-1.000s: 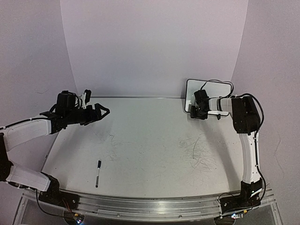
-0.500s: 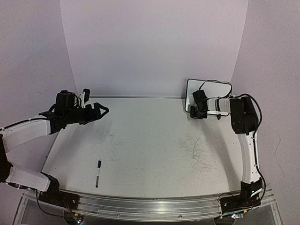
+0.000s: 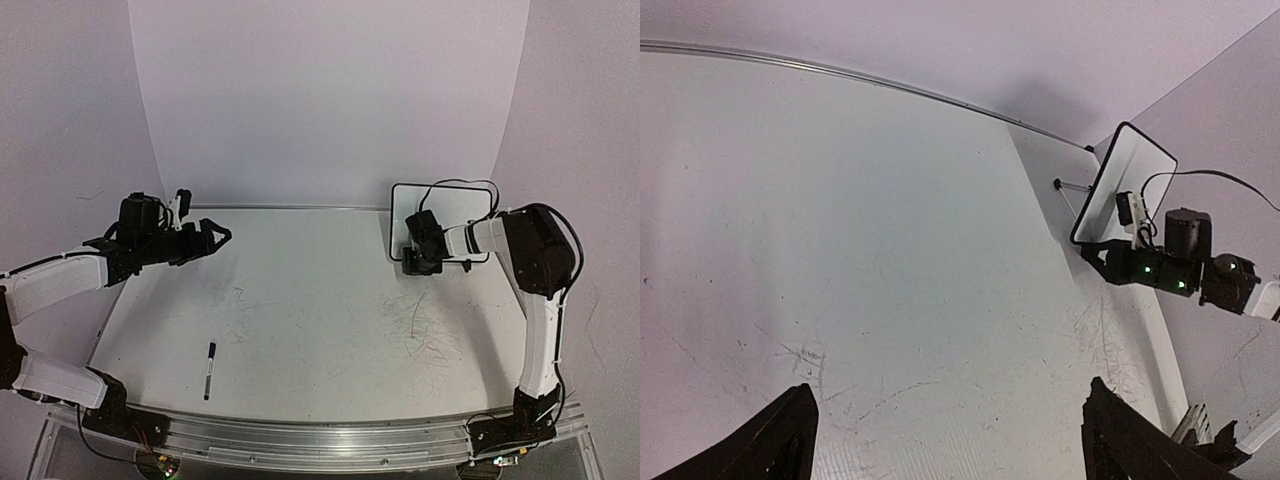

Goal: Write a sentence on the whiteboard
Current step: Move the whiteboard to the center of the board.

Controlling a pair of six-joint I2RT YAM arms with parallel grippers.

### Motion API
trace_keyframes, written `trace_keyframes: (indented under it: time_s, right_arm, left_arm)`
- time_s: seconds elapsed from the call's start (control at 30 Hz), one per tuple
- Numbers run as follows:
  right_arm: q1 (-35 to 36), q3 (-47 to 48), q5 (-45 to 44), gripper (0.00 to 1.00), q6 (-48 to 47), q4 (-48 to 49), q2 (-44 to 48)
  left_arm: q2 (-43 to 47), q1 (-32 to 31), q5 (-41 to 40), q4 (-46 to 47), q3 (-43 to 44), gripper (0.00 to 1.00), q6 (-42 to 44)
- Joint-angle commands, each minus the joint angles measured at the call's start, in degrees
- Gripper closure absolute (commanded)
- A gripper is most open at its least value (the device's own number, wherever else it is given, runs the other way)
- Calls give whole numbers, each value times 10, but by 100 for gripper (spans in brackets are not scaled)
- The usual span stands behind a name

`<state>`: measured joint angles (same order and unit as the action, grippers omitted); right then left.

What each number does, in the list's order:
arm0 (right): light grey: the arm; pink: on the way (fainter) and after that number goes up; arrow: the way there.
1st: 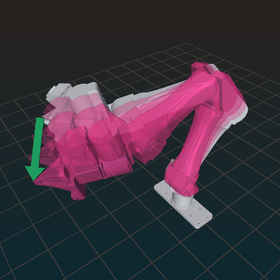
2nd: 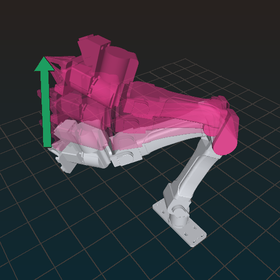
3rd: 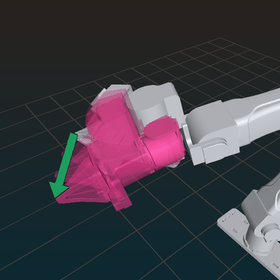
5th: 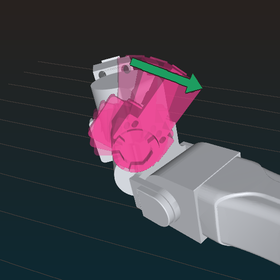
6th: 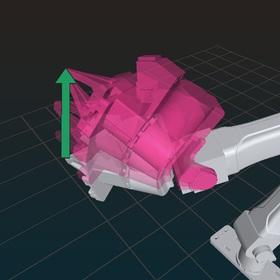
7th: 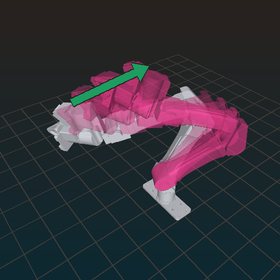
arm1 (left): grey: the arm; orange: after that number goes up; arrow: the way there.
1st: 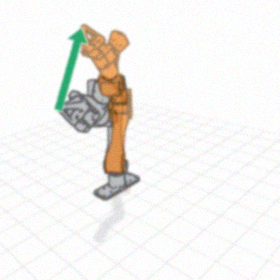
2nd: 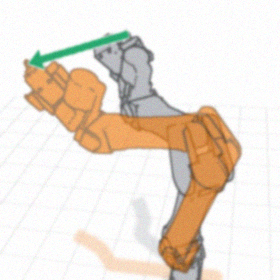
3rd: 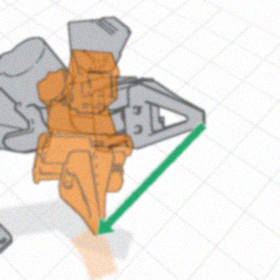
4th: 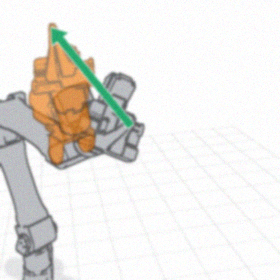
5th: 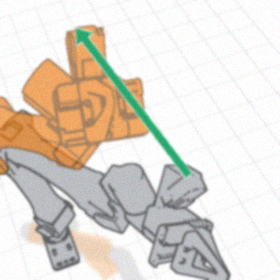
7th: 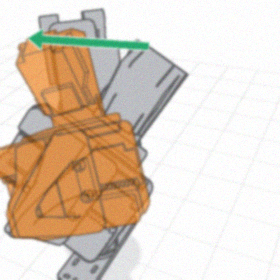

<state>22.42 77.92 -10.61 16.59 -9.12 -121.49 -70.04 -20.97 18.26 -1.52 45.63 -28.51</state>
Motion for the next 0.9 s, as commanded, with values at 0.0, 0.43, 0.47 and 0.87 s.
trace_keyframes:
  time_s: [0.0,0.43,0.47,0.87]
  right_arm:
    - [84,-106,1,100,81,0,82]
    - [362,-100,-66,100,371,-43,89]
    - [375,-80,-71,100,386,-56,76]
    - [421,-26,-131,100,414,-130,30]
  left_arm:
    - [-1,-2,-5,7,-4,7,10]
    - [-6,-3,-3,12,-24,7,-1]
    - [-4,-3,-2,12,-26,7,-2]
    - [15,-5,5,11,-72,7,-26]
